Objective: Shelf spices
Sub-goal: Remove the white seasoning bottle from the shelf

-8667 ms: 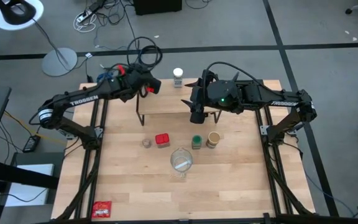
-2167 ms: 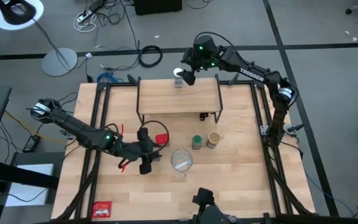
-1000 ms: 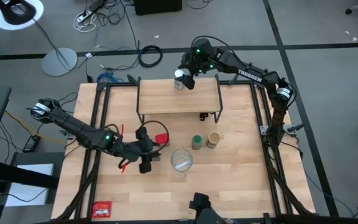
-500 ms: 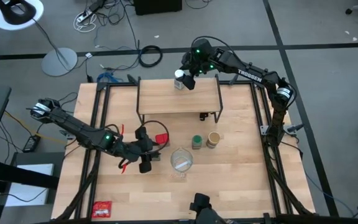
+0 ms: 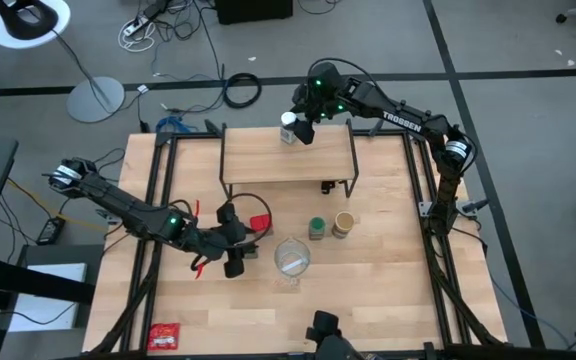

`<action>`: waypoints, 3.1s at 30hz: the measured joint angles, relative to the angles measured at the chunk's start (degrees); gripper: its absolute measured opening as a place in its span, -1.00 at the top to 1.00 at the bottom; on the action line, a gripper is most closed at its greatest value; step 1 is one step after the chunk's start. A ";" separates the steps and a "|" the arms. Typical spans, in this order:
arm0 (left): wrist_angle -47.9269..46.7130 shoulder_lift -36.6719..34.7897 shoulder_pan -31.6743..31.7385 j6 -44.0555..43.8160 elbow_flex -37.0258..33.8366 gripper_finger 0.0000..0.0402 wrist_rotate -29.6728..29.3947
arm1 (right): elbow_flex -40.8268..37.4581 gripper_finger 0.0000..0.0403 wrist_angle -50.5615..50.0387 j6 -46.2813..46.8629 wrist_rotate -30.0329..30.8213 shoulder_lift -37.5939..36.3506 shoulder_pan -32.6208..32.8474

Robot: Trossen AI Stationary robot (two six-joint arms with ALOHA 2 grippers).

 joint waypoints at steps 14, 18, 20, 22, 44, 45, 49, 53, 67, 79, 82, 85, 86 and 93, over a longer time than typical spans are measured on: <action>0.00 0.01 0.00 0.01 -0.02 0.01 0.02 | -0.01 0.02 0.22 -0.17 -0.26 0.00 0.02; 0.01 0.00 0.00 -0.10 -0.02 0.01 -0.91 | -0.01 0.02 0.20 -0.20 -0.24 -0.10 0.46; 0.06 0.01 0.00 -0.30 -0.02 0.01 -1.94 | -0.01 0.02 0.11 -0.23 -0.24 -0.24 0.97; 0.11 0.00 0.00 -0.67 -0.02 0.01 -3.66 | -0.01 0.02 0.17 -0.24 -0.46 -0.52 1.64; -1.80 -0.23 0.17 -1.13 -0.04 0.01 -13.65 | -0.01 0.02 -22.99 3.67 8.42 -17.85 21.67; -2.05 -0.23 0.17 -1.15 -0.04 0.01 -13.89 | -0.01 0.02 -23.63 4.84 9.67 -18.43 23.18; -2.89 -0.23 0.17 -1.17 -0.04 0.01 -15.34 | -0.01 0.02 -23.37 8.06 13.73 -19.00 28.72; -1.74 -0.23 0.17 -1.17 -0.04 0.01 -16.62 | 0.01 0.02 -21.10 9.17 16.60 -16.50 32.46; -4.38 -0.23 -0.82 0.14 7.63 0.01 -18.83 | -0.01 0.02 -13.05 8.98 15.56 -1.28 34.16; -7.36 -1.22 -2.65 1.41 9.81 0.01 -25.75 | -3.35 0.02 -5.79 10.78 17.09 2.87 34.22; -7.73 -2.19 -2.67 1.35 9.77 0.01 -25.75 | -6.04 0.02 -4.15 11.29 16.65 2.64 33.44; -8.78 -3.03 -2.84 0.53 9.79 0.01 -25.91 | -9.59 0.02 -0.88 11.37 16.52 2.62 32.80; -9.22 -3.16 -2.94 0.24 9.79 0.01 -26.08 | -10.81 0.02 -0.20 11.35 16.52 2.62 32.58; -9.92 -3.59 -3.06 -0.01 9.77 0.01 -26.70 | -17.88 0.02 6.62 9.90 14.21 2.51 31.52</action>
